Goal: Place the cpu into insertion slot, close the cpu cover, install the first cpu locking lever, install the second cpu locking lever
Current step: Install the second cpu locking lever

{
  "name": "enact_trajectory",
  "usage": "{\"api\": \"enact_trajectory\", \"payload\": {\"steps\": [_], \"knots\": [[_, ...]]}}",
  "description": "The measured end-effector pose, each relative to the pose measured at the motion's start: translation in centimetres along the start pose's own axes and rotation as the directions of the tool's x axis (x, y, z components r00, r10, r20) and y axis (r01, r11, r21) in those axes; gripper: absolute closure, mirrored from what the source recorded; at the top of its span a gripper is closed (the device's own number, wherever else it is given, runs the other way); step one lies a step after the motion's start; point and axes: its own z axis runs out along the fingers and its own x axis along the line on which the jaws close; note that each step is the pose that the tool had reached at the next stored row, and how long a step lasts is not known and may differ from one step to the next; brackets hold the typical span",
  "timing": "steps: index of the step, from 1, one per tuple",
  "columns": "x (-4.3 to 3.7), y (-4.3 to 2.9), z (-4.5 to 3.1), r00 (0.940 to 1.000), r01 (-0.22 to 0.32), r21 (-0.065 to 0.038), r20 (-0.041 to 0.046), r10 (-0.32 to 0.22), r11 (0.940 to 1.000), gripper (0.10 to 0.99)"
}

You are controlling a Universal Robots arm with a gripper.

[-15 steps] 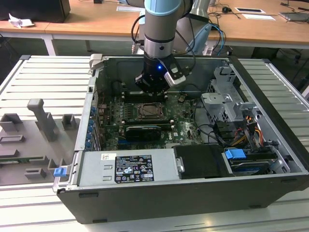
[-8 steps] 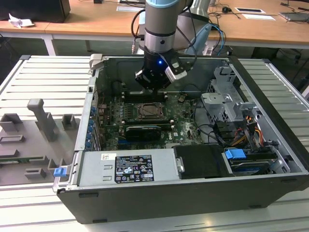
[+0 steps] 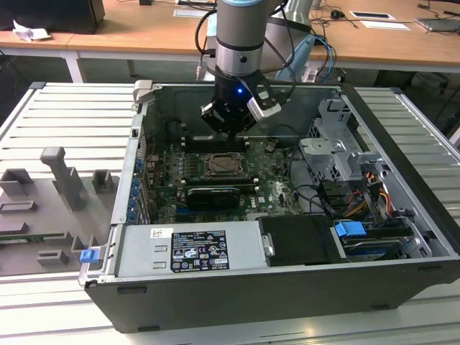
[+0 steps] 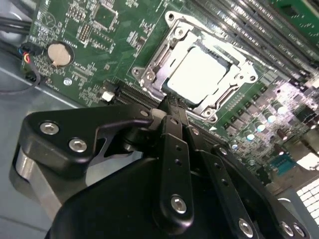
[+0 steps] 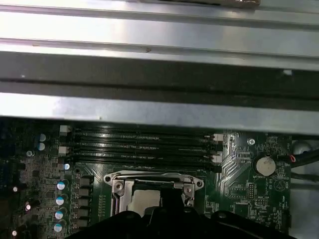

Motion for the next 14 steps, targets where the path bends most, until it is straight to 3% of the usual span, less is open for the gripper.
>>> {"api": "enact_trajectory", "payload": {"steps": [8, 14], "knots": [[0.04, -0.72, -0.02, 1.0000, 0.000, 0.000, 0.0001, 0.000, 1.0000, 0.980], [0.03, -0.75, -0.76, 1.0000, 0.000, 0.000, 0.0001, 0.000, 1.0000, 0.980]]}}
